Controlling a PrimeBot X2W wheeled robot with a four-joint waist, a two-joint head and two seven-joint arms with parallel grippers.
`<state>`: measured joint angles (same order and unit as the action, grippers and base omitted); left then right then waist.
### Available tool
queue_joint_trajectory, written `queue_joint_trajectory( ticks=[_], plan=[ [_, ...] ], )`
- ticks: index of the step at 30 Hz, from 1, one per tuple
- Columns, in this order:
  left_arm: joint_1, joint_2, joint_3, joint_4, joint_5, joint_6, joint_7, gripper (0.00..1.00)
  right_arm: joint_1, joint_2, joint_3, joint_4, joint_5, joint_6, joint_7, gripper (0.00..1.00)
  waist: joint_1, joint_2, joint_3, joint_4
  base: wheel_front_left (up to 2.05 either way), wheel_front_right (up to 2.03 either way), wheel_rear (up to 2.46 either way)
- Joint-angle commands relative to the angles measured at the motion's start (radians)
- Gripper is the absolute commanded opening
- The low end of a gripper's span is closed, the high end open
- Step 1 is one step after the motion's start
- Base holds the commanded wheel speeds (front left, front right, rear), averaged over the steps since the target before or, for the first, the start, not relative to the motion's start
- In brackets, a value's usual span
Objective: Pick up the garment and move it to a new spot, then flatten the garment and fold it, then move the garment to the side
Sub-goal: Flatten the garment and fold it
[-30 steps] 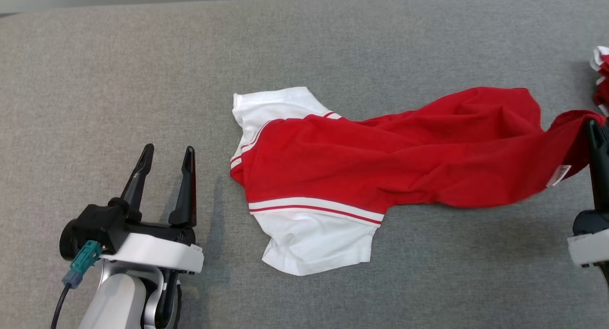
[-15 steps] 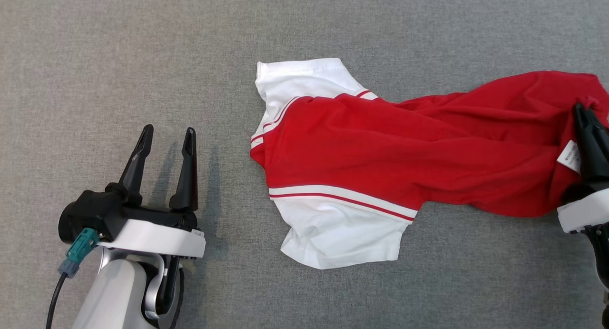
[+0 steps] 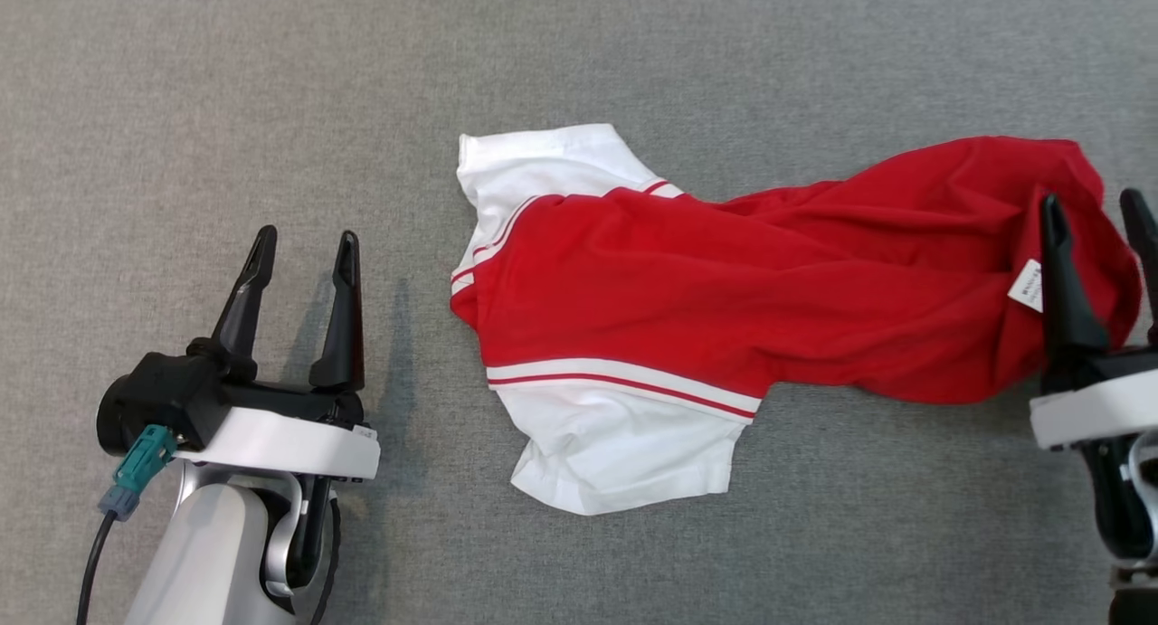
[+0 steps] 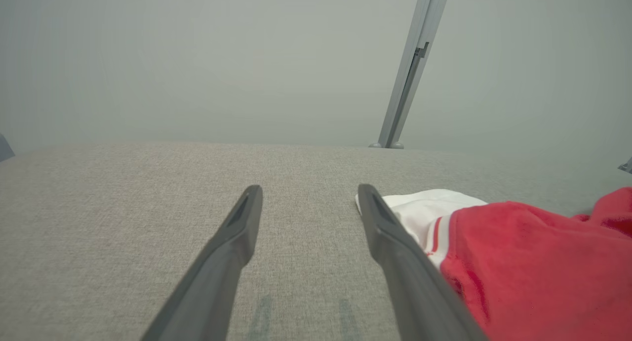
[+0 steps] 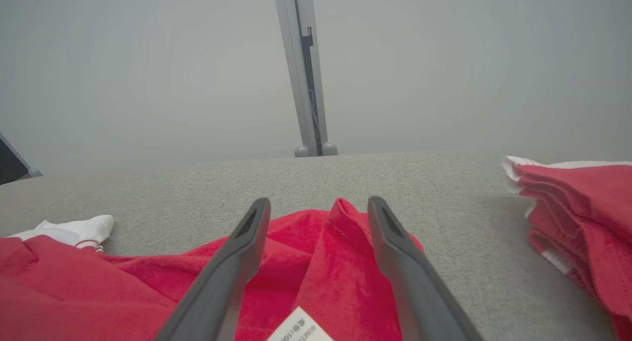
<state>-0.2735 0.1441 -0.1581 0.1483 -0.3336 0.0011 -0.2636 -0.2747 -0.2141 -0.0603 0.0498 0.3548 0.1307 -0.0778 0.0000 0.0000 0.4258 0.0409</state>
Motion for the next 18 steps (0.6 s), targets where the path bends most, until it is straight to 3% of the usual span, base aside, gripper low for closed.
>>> queue_joint_trajectory(
  ticks=[1,10,18],
  plan=[
    [0.009,0.002,0.008,0.003,0.011,-0.001,-0.001,1.0,0.023,0.011,0.0,-0.011,-0.015,0.0,-0.019,1.0,0.0,0.0,-0.022,-0.013,0.0,0.0,0.0],
    [0.065,0.013,0.03,0.008,0.011,0.009,-0.001,1.0,0.117,0.073,0.028,-0.054,-0.061,0.0,-0.042,1.0,0.0,0.0,-0.107,-0.047,0.0,0.0,0.0],
    [0.138,0.016,0.028,0.02,0.001,0.019,0.0,1.0,0.193,0.081,0.014,-0.061,-0.071,0.0,-0.021,1.0,0.0,0.0,-0.195,-0.053,0.0,0.0,0.0]
  ],
)
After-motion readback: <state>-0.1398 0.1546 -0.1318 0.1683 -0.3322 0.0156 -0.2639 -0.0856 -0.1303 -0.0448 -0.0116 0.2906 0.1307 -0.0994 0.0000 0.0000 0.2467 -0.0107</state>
